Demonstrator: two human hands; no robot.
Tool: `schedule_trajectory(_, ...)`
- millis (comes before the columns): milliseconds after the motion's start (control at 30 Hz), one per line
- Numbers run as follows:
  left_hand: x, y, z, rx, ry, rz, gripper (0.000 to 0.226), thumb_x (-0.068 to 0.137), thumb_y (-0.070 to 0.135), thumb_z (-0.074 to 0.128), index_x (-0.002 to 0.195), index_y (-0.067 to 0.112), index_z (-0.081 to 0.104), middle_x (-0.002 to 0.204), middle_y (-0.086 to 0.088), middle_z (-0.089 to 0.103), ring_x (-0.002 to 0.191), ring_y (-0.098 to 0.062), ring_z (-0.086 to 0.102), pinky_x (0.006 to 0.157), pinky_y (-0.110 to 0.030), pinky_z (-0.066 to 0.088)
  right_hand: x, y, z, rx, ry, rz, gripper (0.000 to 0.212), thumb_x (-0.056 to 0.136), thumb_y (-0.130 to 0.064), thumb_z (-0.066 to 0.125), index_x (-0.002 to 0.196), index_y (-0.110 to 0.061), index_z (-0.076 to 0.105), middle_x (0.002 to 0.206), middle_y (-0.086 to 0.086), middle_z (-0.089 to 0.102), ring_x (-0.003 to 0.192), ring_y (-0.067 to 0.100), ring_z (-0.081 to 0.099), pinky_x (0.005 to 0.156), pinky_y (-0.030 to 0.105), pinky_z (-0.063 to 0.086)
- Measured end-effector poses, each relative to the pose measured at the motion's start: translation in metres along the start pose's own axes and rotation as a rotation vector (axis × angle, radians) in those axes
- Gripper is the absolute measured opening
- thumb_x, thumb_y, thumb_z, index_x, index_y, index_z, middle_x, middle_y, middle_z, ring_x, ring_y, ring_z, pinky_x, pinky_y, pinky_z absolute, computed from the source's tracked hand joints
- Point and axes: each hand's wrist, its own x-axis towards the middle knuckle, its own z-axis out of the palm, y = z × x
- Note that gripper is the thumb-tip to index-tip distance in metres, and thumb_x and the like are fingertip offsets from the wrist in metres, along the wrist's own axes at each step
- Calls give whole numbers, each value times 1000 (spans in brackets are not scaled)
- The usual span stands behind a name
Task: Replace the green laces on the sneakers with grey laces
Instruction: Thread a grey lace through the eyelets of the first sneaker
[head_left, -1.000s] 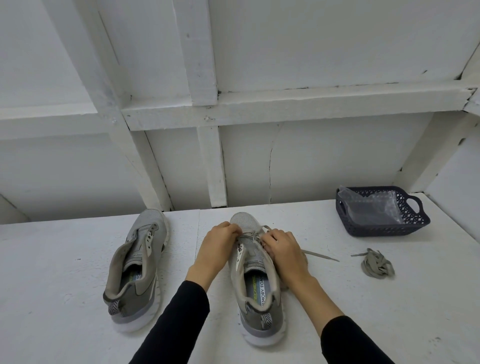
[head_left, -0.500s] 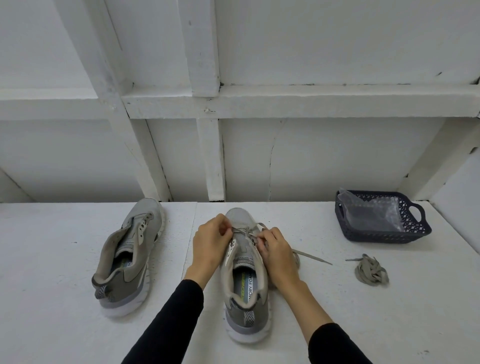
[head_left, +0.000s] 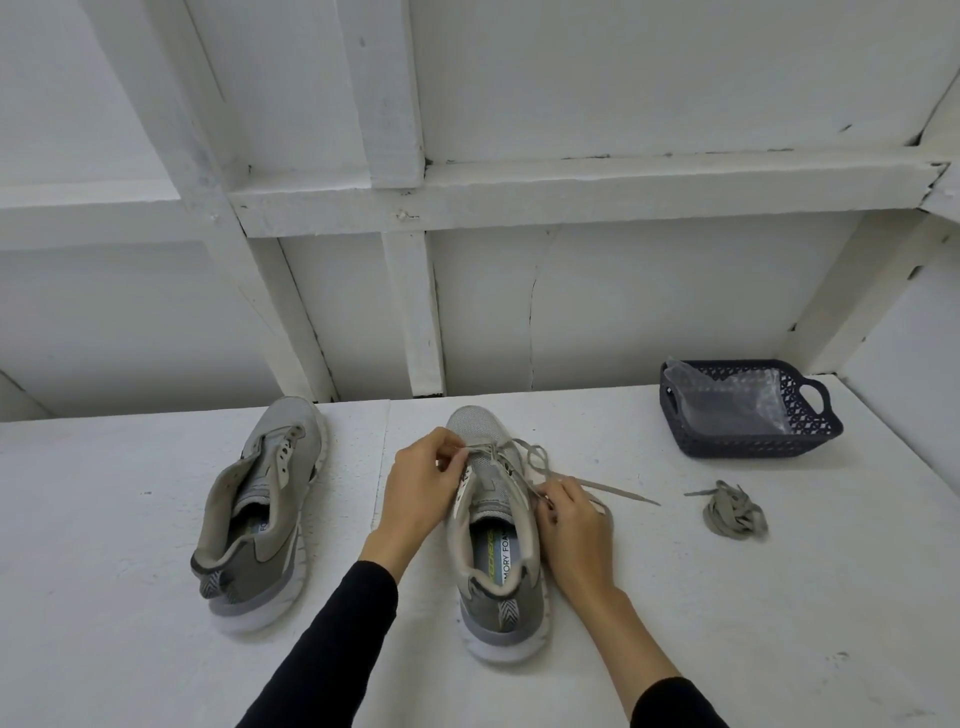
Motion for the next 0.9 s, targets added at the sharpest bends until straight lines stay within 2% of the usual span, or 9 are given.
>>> schedule_trajectory(67, 2, 3, 3, -56, 6, -115, 11, 88, 33, 67, 94, 25, 66, 94, 9, 66, 88, -4, 62, 84, -33, 54, -8, -1, -5, -3, 22, -19, 7, 89, -17, 62, 87, -19, 69, 81, -3, 61, 61, 18, 59, 56, 27, 39)
schedule_trajectory(167, 5, 5, 7, -122, -40, -266, 31, 79, 47, 71, 99, 26, 62, 107, 2, 61, 96, -10, 60, 91, -37, 52, -17, -4, -15, 25, 51, 69, 24, 91, -30, 51, 79, -18, 68, 74, -4, 56, 56, 21, 55, 51, 27, 40)
schedule_trajectory(267, 5, 6, 13, -66, -102, -308, 40, 78, 38, 72, 111, 23, 56, 114, 0, 51, 109, -17, 54, 96, -36, 48, -24, -3, -24, -65, 28, 253, 30, 96, -26, 48, 78, -10, 66, 71, -1, 55, 59, 25, 56, 51, 28, 36)
schedule_trajectory(367, 0, 9, 16, -28, -69, -328, 43, 77, 32, 71, 115, 21, 55, 112, 2, 48, 113, -21, 51, 92, -33, 45, -24, 0, -36, -183, -31, 457, 25, 96, -21, 45, 104, -7, 65, 85, 5, 63, 70, 24, 61, 56, 30, 44)
schedule_trajectory(467, -6, 14, 19, -11, -31, -324, 43, 78, 32, 71, 116, 21, 54, 109, 6, 44, 112, -19, 47, 85, -28, 38, -21, 1, -49, -188, -69, 542, 47, 97, -17, 45, 142, -7, 38, 112, 10, 62, 86, 26, 63, 61, 29, 39)
schedule_trajectory(600, -9, 12, 20, -40, -2, -325, 40, 79, 33, 72, 113, 22, 54, 109, 6, 44, 111, -18, 47, 84, -27, 37, -18, 7, -62, -208, -120, 545, 65, 96, -17, 49, 152, -17, 16, 115, 7, 57, 89, 23, 60, 64, 29, 38)
schedule_trajectory(733, -8, 9, 22, -68, 17, -316, 40, 79, 32, 73, 113, 21, 55, 108, 5, 44, 111, -20, 49, 85, -28, 39, -16, 15, -65, -182, -192, 547, 54, 93, -18, 53, 144, -18, 34, 127, 5, 52, 106, 22, 56, 75, 31, 44)
schedule_trajectory(833, -8, 10, 23, -77, 32, -309, 39, 79, 29, 73, 113, 19, 56, 107, 5, 45, 111, -20, 49, 84, -27, 37, -11, 18, -63, -175, -151, 494, 45, 91, -13, 54, 135, -16, 47, 125, 4, 55, 111, 22, 51, 91, 36, 44)
schedule_trajectory(900, -9, 11, 23, -87, 41, -306, 38, 79, 27, 73, 112, 19, 57, 107, 6, 45, 112, -19, 49, 84, -25, 35, -4, 19, -63, -135, -107, 484, 39, 91, -7, 50, 130, -14, 53, 120, 5, 58, 108, 24, 51, 91, 38, 43)
